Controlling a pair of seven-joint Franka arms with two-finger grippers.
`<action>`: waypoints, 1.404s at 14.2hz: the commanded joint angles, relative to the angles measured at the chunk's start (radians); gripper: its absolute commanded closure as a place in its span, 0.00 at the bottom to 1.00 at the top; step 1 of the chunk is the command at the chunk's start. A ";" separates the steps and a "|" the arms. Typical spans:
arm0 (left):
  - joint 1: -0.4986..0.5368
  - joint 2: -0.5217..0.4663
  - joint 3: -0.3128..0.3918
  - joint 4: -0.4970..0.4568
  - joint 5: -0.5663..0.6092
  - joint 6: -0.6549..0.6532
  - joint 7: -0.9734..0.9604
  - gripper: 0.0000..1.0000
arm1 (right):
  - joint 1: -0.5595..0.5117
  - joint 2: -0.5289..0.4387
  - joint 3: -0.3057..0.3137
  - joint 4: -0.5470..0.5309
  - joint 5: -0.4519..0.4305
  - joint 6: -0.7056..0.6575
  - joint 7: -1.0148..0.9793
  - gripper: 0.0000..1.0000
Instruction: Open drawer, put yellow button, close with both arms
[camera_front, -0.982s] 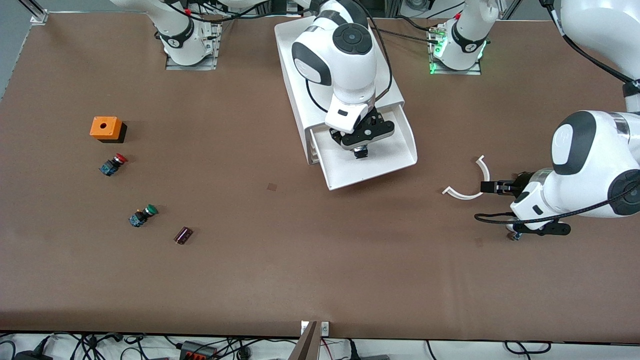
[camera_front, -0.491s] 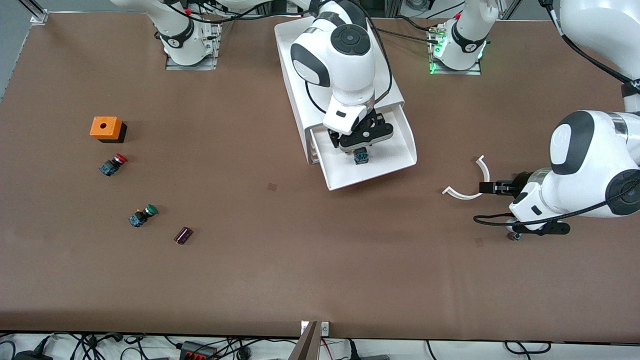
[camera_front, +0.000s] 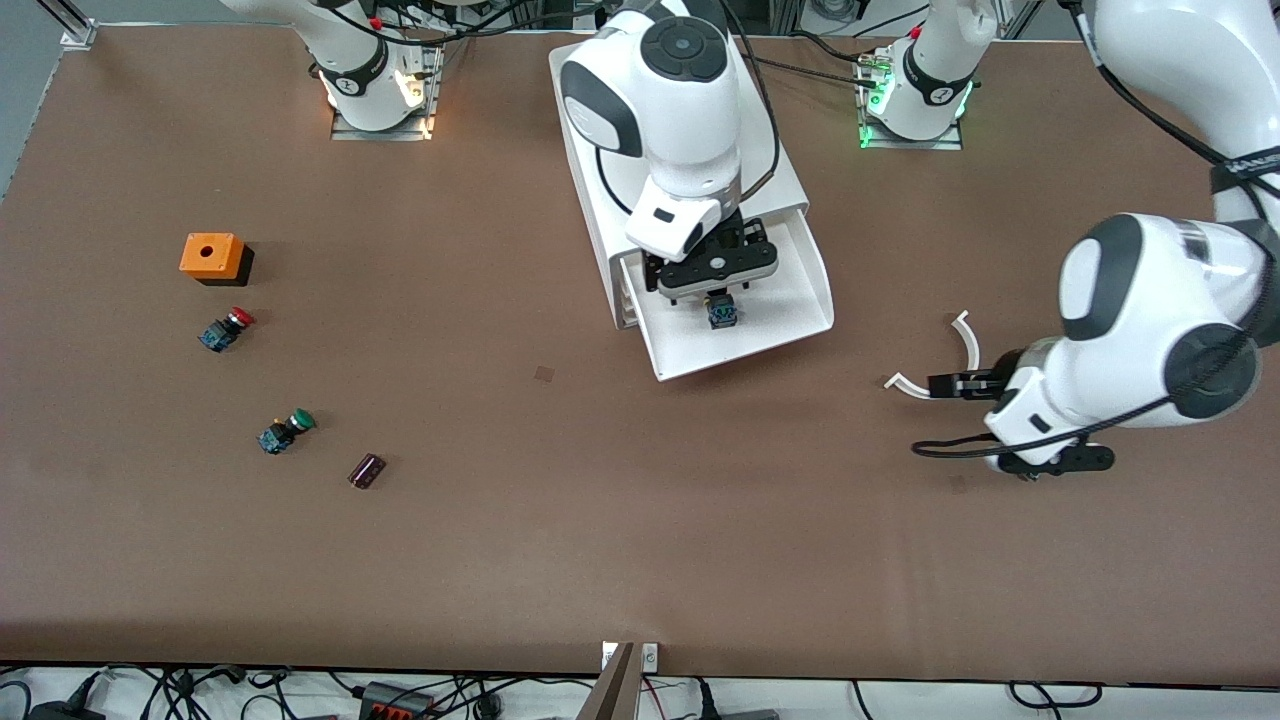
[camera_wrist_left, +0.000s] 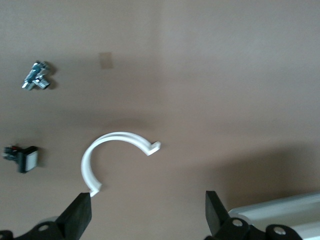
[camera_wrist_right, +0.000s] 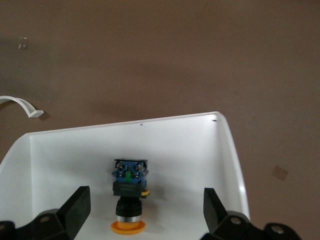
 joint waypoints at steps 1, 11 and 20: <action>-0.043 -0.007 -0.013 0.011 -0.038 0.073 -0.090 0.00 | -0.083 -0.044 0.008 0.020 -0.015 -0.118 -0.015 0.00; -0.223 0.019 -0.044 -0.147 -0.054 0.400 -0.409 0.00 | -0.486 -0.110 0.004 -0.025 -0.024 -0.356 -0.310 0.00; -0.240 -0.050 -0.158 -0.313 -0.106 0.390 -0.552 0.00 | -0.741 -0.160 0.010 -0.027 0.017 -0.417 -0.565 0.00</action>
